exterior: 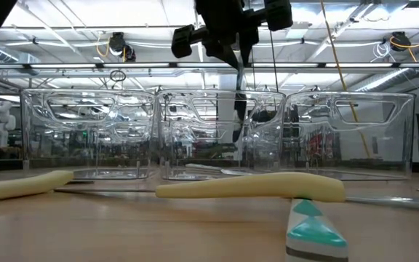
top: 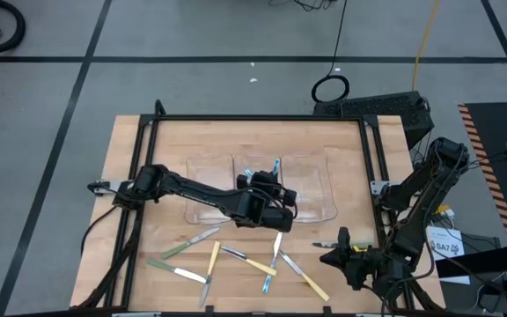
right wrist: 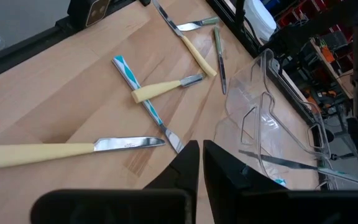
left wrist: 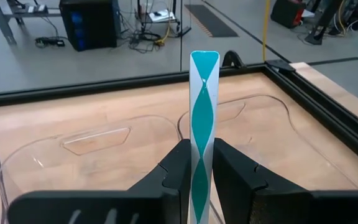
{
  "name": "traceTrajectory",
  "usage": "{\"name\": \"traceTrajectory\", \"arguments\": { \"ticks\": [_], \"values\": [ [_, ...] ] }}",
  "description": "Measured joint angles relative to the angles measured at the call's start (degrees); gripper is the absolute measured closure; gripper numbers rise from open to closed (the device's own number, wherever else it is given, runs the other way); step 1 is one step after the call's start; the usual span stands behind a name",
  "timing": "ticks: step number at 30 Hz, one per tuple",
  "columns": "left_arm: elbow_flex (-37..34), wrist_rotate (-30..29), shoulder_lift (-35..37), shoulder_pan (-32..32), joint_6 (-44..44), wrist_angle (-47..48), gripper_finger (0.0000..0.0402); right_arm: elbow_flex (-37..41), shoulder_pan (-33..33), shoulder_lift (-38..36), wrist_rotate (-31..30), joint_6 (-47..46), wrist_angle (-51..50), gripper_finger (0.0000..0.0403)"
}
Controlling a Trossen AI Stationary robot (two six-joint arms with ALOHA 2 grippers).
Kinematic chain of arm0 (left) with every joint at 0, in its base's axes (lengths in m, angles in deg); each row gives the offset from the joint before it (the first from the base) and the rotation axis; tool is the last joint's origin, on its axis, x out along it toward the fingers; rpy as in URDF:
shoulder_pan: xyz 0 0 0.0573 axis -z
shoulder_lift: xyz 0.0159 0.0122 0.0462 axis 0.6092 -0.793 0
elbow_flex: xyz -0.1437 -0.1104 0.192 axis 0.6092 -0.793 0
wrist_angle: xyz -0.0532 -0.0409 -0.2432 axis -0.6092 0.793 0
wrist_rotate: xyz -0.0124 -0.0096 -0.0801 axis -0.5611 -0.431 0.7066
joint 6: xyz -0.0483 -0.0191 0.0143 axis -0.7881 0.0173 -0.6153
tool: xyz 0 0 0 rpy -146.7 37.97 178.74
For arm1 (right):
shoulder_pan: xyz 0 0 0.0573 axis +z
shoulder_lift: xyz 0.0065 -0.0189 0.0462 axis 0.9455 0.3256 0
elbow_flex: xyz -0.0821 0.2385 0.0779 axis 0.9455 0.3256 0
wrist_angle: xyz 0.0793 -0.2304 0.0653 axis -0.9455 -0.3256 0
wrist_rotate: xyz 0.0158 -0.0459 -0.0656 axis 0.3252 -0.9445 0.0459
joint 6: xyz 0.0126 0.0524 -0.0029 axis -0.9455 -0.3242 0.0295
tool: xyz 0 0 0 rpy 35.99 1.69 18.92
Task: Sort silverware by color (type)
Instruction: Put the left blue knife into the middle transparent bin
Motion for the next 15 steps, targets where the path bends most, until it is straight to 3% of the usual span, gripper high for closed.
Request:
{"name": "traceTrajectory", "arguments": {
  "ticks": [15],
  "values": [
    [0.0,2.8,0.0,0.2,-7.0,7.0,0.0336,0.0,0.0,0.0,0.0,-0.1,0.1,0.0387]
  ]
}}
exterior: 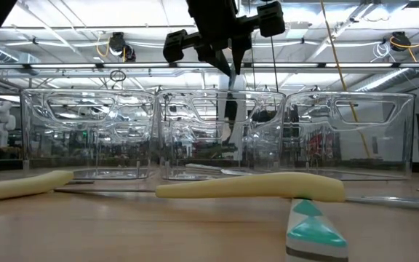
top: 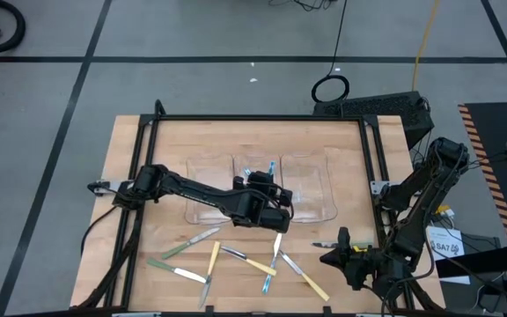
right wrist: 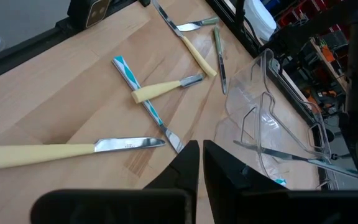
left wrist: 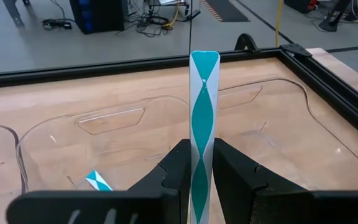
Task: Sort silverware by color (type)
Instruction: Put the left blue knife into the middle transparent bin
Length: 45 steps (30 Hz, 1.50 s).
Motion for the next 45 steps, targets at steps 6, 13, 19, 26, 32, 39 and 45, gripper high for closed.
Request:
{"name": "traceTrajectory", "arguments": {
  "ticks": [6,13,19,26,32,39,45],
  "values": [
    [0.0,0.1,0.0,-0.3,0.0,0.0,0.0336,0.0,0.0,0.0,0.0,0.0,0.0,0.0387],
    [0.0,1.5,0.0,-0.3,0.0,0.0,0.0336,0.0,0.0,0.0,0.0,0.0,0.0,0.0387],
    [0.0,2.4,0.0,-0.3,0.0,0.0,0.0336,0.0,0.0,0.0,0.0,0.0,0.0,0.0387],
    [0.0,2.9,-0.3,-0.4,0.0,0.0,0.0336,0.0,0.0,0.0,0.0,0.0,0.0,0.0387],
    [0.0,4.7,-1.9,-1.0,-0.8,0.3,0.0336,0.0,0.0,0.0,0.0,0.0,0.0,0.0387],
    [0.0,7.1,-3.2,-2.2,-1.3,0.0,0.03,0.0,0.0,0.0,0.0,0.0,0.0,0.0387],
    [0.0,7.1,-3.1,-2.3,-0.6,-0.1,0.0249,0.0,0.0,0.0,0.0,0.1,-0.2,0.0387]
  ]
}}
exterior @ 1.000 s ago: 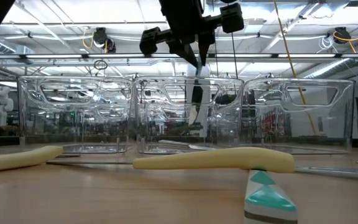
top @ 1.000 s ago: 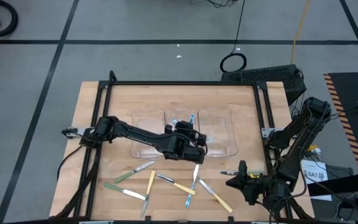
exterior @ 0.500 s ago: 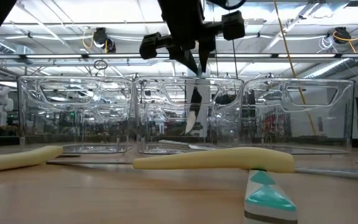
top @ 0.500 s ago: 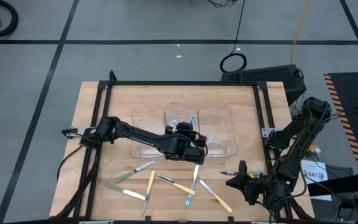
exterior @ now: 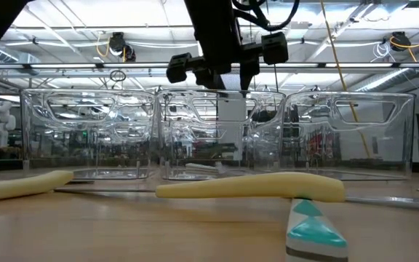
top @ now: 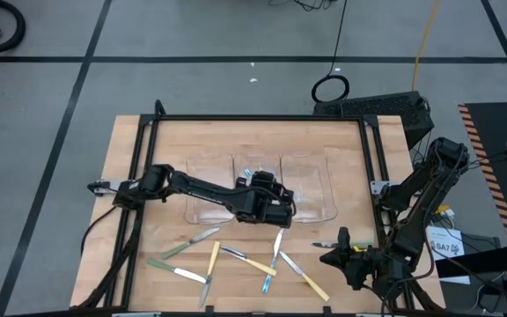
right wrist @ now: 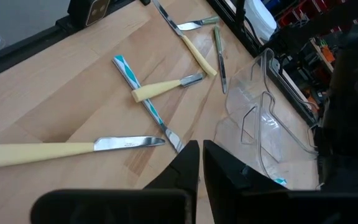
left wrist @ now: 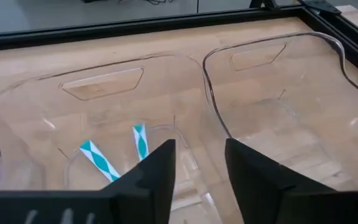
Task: Sort silverware by color (type)
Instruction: Put the left blue knife into the middle transparent bin, then put the center yellow knife into the right transparent bin
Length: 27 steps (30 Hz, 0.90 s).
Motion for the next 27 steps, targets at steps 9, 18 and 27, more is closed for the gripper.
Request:
{"name": "traceTrajectory", "arguments": {
  "ticks": [9,18,27],
  "values": [
    [0.4,-0.2,3.4,2.6,19.6,-0.6,0.0241,0.0,-0.7,0.0,-0.1,-3.8,-4.2,0.0387],
    [6.9,3.4,7.4,9.2,49.5,-0.4,0.0241,0.0,-3.6,0.0,-0.3,-21.1,-4.5,0.0387],
    [9.4,22.2,7.2,16.7,57.4,-7.2,0.0241,0.0,-4.0,0.0,-0.2,-35.0,-4.4,0.0387]
  ]
}}
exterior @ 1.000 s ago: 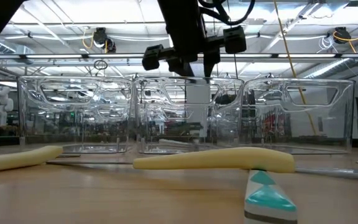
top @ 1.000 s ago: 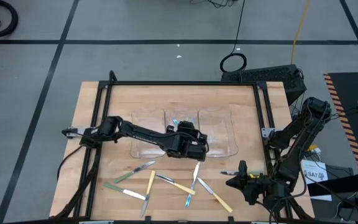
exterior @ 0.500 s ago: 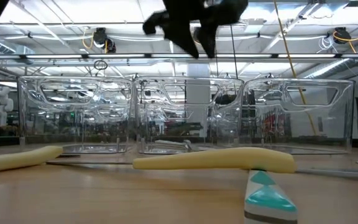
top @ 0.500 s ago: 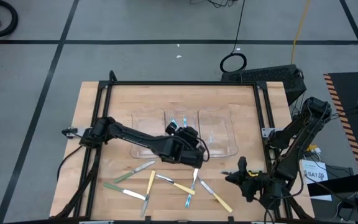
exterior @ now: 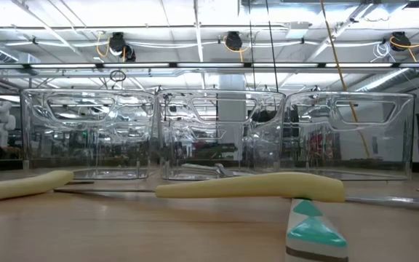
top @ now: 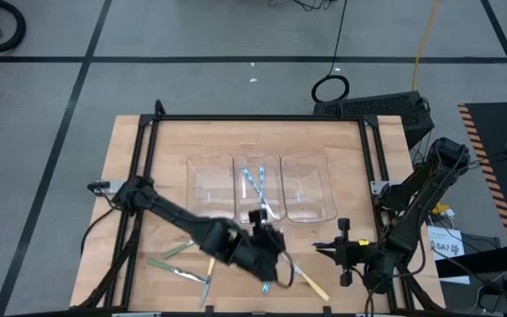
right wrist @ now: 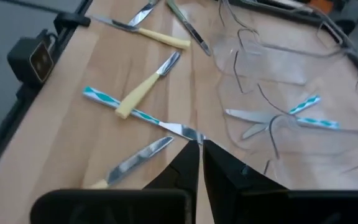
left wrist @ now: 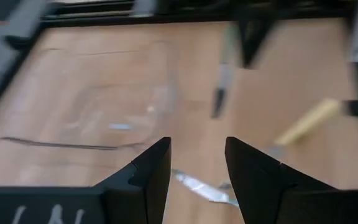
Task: Sort silverware by color (type)
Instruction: Put the center yellow knife into the right transparent bin
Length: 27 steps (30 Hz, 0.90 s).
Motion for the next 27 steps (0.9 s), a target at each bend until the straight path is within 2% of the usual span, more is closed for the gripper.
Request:
{"name": "traceTrajectory", "arguments": {
  "ticks": [6,9,13,16,19,23,27],
  "values": [
    [0.0,0.2,-0.3,4.3,1.8,-0.1,0.024,0.0,-0.2,0.3,-0.1,-6.4,1.9,0.0387],
    [-0.1,0.6,-0.9,6.2,3.1,1.6,0.024,0.0,-0.2,2.3,-1.7,-10.2,6.1,0.0387],
    [-4.9,2.9,-2.7,9.7,16.9,-0.7,0.024,0.0,-0.4,8.5,-1.6,-8.4,18.6,0.0387],
    [-9.0,6.7,-2.4,10.0,18.9,-10.0,0.024,-0.1,-1.1,14.2,-1.4,-4.9,30.3,0.0386],
    [-12.7,6.5,-0.4,10.7,19.7,-14.6,0.024,-1.1,-2.5,19.9,-1.5,-3.7,39.2,0.0378],
    [-23.5,5.7,2.8,13.0,17.8,-19.7,0.0241,-7.7,-4.6,27.6,-0.4,-3.4,37.6,0.0348],
    [-39.6,4.9,9.8,13.6,15.4,-43.0,0.0241,-17.0,-7.0,33.7,3.0,-3.2,28.1,0.0309]
  ]
}}
